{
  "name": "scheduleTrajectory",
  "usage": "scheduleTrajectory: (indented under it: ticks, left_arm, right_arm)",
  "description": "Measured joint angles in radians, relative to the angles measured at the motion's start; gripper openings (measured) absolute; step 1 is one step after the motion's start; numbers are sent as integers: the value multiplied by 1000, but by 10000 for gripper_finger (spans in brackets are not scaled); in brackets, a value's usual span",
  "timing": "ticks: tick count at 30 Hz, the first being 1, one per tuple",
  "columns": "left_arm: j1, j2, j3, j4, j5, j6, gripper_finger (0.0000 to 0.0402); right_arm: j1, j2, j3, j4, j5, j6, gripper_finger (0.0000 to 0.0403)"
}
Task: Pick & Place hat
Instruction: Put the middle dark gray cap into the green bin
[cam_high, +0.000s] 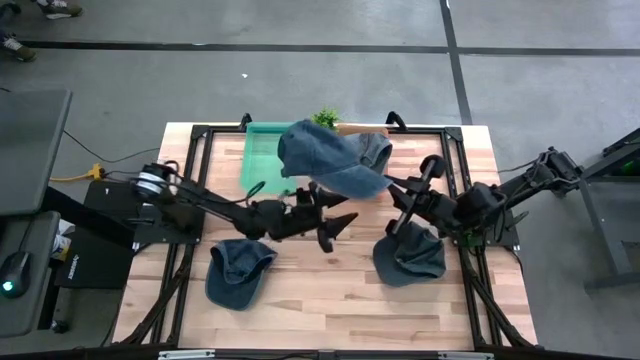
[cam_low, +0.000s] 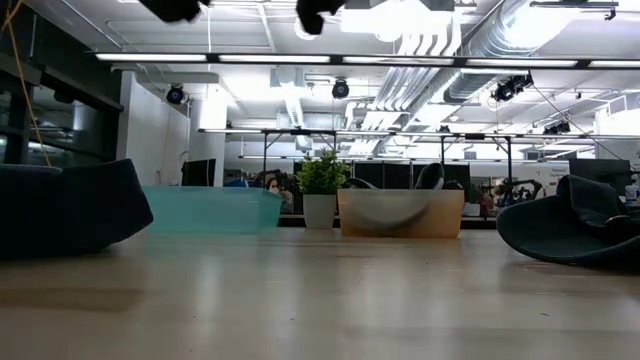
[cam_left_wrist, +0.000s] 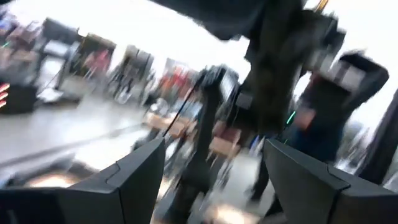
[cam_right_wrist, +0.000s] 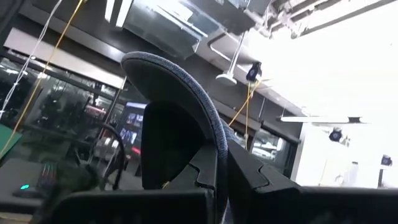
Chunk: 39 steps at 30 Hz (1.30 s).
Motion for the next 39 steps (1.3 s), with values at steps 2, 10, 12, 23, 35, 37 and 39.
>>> scheduleTrajectory:
  ticks: [2,10,12,23,35,37,39]
  left_arm:
    - [21,37,0,161,49,1,270]
    - [96,166,16,484,205,-38,270]
    - [99,162,36,496,232,-57,270]
    - [96,162,120,496,285,1,270]
    - [94,163,158,485,209,53,270]
    - [94,163,158,484,189,53,270]
    - [98,163,158,473,165,57,270]
  right_arm:
    - [0,0,0,14,-7,-15,5]
    - [-3,0,0,50,-62,-33,6]
    - [-15,0,0,50,-87,-22,6]
    - [-102,11,0,39,-203,114,5]
    - [-93,9,3,-10,-199,188,5]
    - [-93,9,3,-16,-199,198,5]
    - [-93,9,3,-28,-197,202,5]
